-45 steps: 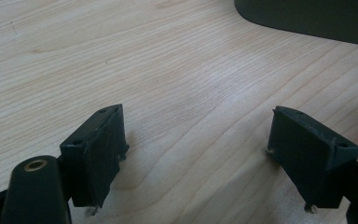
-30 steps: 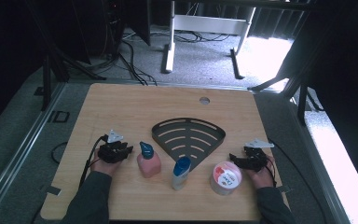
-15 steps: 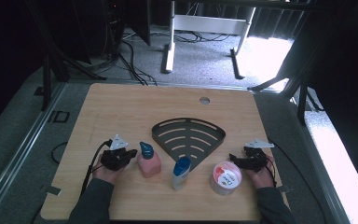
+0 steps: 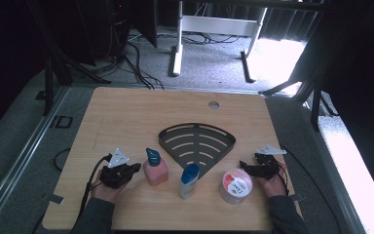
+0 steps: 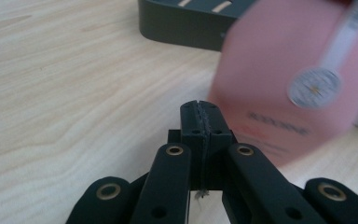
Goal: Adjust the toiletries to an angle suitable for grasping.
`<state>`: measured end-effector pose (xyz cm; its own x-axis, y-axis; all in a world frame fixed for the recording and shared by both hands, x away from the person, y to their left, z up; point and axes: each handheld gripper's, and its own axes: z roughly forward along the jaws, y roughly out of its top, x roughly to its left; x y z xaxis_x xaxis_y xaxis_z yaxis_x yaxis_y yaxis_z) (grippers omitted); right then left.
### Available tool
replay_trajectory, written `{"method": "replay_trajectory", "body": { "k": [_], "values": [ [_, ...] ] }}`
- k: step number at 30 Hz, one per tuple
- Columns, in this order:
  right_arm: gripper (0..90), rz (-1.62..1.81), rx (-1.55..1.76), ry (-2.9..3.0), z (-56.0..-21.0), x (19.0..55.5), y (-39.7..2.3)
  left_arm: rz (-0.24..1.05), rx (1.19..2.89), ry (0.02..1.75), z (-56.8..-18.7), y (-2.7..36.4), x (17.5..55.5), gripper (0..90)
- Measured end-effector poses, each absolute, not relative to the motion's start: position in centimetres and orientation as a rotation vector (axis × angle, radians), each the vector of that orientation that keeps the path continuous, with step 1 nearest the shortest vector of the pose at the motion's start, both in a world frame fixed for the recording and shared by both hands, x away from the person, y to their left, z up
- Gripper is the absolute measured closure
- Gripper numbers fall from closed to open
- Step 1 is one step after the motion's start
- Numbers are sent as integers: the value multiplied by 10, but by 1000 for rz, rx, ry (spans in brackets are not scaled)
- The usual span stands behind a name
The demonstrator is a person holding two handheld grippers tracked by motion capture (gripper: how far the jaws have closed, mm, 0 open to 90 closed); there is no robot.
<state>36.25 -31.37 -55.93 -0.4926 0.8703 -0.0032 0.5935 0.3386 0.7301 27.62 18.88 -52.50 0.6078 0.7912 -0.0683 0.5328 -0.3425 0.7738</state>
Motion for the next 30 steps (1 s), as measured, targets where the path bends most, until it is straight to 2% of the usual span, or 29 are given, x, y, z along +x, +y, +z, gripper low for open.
{"method": "replay_trajectory", "body": {
  "k": [11,20,30],
  "values": [
    [211,957,1289,2214,-559,363,-314,385,2060,943,-520,177,250,900],
    [208,958,1285,2217,-559,363,-314,303,2032,834,-507,156,244,900],
    [206,959,1281,2220,-559,364,-314,384,2120,778,-497,131,254,900]
  ]
}}
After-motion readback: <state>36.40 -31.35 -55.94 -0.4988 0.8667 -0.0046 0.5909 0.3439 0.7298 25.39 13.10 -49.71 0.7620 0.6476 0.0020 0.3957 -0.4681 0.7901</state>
